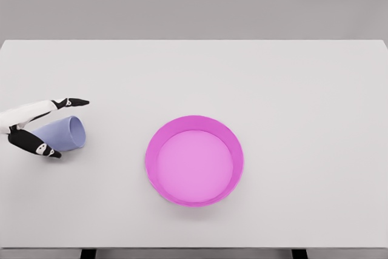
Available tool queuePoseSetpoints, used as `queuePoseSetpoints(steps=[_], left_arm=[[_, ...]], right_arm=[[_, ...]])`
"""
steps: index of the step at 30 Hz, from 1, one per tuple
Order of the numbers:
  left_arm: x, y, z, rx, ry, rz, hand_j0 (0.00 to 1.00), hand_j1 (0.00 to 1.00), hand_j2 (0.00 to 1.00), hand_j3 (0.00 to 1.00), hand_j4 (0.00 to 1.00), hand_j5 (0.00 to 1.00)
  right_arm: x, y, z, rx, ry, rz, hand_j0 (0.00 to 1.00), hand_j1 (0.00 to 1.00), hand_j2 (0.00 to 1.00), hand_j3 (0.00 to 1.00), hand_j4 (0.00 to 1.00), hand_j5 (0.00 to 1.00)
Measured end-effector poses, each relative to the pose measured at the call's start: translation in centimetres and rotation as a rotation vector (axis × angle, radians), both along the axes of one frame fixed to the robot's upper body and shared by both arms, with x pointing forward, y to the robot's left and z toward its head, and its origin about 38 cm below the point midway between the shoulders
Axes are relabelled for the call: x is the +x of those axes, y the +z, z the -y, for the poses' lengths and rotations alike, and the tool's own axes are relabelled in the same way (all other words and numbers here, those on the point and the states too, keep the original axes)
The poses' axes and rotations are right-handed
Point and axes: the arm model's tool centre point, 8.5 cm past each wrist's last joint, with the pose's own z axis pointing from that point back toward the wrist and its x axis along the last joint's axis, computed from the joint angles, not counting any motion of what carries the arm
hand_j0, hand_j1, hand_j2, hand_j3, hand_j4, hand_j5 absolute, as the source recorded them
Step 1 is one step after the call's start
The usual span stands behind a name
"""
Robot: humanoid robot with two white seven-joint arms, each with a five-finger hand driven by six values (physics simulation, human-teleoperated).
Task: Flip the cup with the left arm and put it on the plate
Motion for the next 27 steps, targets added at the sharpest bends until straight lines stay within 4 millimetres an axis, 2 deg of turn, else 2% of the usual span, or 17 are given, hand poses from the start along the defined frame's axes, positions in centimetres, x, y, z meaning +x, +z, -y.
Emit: queuePoseSetpoints(steps=[11, 27], left_arm=[[0.00, -0.92, 0.41, 0.064, -0.013, 0.028, 1.00, 1.00, 1.00, 1.00, 1.00, 1.00], [0.05, -0.77, 0.41, 0.050, -0.008, 0.031, 1.00, 1.00, 1.00, 1.00, 1.00, 1.00]], right_arm=[[-0.10, 0.00, 0.00, 0.000, 0.000, -0.002, 1.00, 1.00, 1.00, 1.00, 1.00, 1.00], [0.00, 0.00, 0.00, 0.000, 0.000, 0.000, 1.00, 1.00, 1.00, 1.00, 1.00, 1.00]])
